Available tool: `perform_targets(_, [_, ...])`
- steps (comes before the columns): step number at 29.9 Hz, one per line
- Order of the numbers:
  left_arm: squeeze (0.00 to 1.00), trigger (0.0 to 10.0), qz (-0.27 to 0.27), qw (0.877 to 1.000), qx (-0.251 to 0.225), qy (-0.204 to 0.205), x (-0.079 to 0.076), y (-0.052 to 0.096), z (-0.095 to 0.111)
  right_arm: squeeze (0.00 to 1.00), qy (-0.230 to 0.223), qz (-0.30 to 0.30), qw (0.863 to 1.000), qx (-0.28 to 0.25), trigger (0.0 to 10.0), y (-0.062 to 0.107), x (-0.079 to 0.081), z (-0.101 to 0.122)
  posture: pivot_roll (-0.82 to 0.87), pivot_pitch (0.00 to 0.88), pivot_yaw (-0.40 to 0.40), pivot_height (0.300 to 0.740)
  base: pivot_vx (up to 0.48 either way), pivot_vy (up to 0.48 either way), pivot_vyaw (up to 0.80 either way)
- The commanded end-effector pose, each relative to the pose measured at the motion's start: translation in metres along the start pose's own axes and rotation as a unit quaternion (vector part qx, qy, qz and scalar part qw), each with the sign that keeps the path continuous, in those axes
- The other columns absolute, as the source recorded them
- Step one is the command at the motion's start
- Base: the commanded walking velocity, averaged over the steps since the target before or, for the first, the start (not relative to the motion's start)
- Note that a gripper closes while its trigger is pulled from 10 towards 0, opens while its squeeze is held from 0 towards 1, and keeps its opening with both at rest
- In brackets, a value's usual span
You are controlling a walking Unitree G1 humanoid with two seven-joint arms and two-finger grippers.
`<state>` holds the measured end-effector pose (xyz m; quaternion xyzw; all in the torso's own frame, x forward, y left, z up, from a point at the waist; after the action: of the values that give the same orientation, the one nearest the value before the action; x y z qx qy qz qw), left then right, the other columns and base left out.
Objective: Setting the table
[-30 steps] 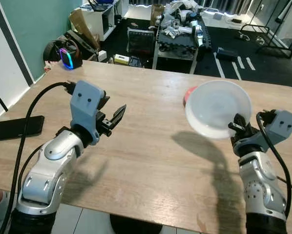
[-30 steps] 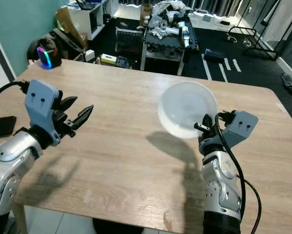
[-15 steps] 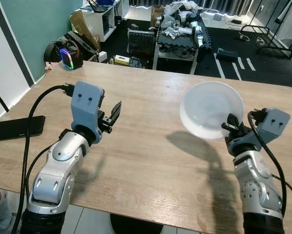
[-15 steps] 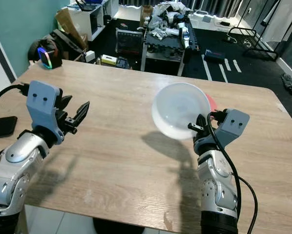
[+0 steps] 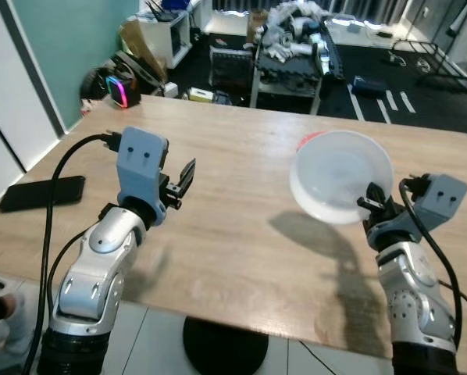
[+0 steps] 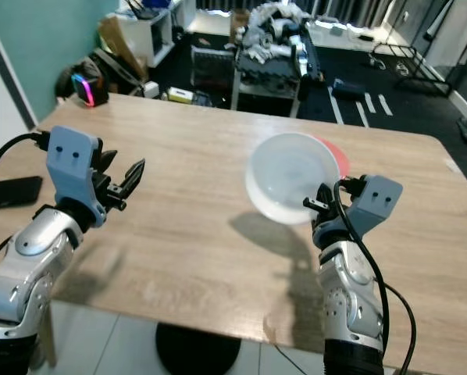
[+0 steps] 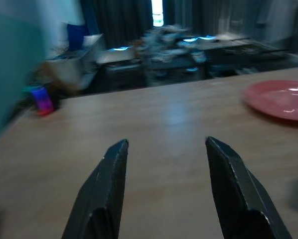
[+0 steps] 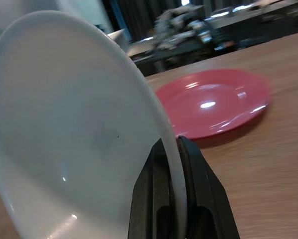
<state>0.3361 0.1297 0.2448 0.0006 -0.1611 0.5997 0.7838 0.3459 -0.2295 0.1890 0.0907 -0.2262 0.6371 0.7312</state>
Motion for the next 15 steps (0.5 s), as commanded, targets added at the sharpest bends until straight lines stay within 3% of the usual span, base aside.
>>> perform_targets(1, [0.00, 10.0, 0.002, 1.000, 0.008, 0.001, 0.0000, -0.0003, -0.0047, 0.00, 0.000, -0.002, 1.000, 0.008, 10.0, 0.0014, -0.0011, -0.0032, -0.02, 0.000, 0.036, 0.740, -0.360, 0.000, 0.00])
perform_targets(15, [0.00, 10.0, 0.001, 1.000, 0.003, 0.000, -0.0002, -0.0025, -0.0037, 0.00, 0.002, 0.004, 1.000, 0.010, 10.0, 0.0005, 0.0026, -0.0035, -0.02, 0.000, 0.041, 0.740, -0.361, 0.000, 0.00])
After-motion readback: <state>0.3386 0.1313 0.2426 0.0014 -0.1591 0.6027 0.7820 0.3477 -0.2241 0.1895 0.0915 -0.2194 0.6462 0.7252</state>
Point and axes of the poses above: a point about 5 cm out from each wrist's last joint towards the gripper, its own y axis pointing back from the gripper into the wrist, its own z axis along the axis of the wrist's last joint, x = y × z, the point moved 3 cm from there along -y, pointing out of the wrist towards the gripper, and after that the axes turned 7 degrees about -y, right-handed, at the moved point
